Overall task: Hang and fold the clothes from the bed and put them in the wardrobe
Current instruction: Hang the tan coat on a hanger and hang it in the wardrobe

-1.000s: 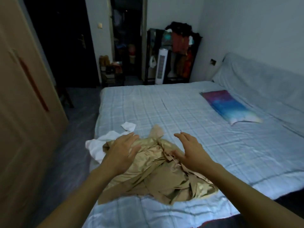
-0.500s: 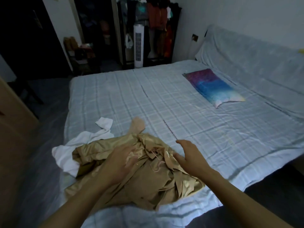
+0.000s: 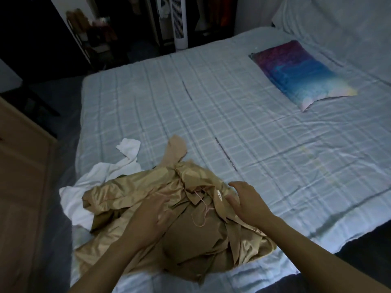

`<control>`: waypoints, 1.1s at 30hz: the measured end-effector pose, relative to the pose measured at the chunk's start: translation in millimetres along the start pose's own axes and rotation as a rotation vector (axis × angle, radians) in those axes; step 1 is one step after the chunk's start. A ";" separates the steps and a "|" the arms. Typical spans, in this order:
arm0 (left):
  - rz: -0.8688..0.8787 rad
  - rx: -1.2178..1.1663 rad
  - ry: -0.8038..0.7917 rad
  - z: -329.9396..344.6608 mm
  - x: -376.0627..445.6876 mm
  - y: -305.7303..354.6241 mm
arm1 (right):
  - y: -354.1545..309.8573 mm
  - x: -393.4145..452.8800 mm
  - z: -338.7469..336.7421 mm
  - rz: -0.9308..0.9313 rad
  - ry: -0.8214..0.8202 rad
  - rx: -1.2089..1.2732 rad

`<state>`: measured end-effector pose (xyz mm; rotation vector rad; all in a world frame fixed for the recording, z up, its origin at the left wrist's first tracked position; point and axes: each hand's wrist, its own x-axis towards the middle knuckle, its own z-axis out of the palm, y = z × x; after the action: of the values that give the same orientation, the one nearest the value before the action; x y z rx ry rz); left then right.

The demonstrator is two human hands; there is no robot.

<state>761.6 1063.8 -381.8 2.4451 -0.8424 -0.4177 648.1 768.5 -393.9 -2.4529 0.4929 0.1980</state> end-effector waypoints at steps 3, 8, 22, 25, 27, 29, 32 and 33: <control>-0.013 -0.002 -0.053 2.9 31.3 -14.9 | 8.9 12.8 14.2 0.041 -0.015 0.002; 0.019 0.030 -0.114 15.8 86.1 -38.1 | 21.7 24.6 40.0 0.121 -0.025 -0.002; 0.161 0.178 -0.227 122.0 212.2 -121.8 | 74.5 69.2 144.9 0.303 -0.105 -0.082; 0.240 0.379 -0.361 137.6 220.0 -128.9 | 84.5 65.6 172.5 0.284 -0.135 -0.141; 0.260 0.486 -0.407 145.2 227.7 -131.1 | 90.6 66.0 185.4 0.257 -0.144 -0.178; 0.312 0.532 -0.398 152.6 234.9 -131.7 | 95.4 68.6 193.1 0.282 -0.128 -0.175; 0.371 0.562 -0.408 160.8 243.2 -131.0 | 99.2 74.8 199.0 0.291 -0.094 -0.177; 0.383 0.573 -0.393 163.5 244.9 -132.5 | 100.5 77.2 199.2 0.274 -0.080 -0.181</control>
<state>939.6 935.9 -618.8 2.6395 -1.7694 -0.5820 674.9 791.8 -627.4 -2.5315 0.8060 0.4700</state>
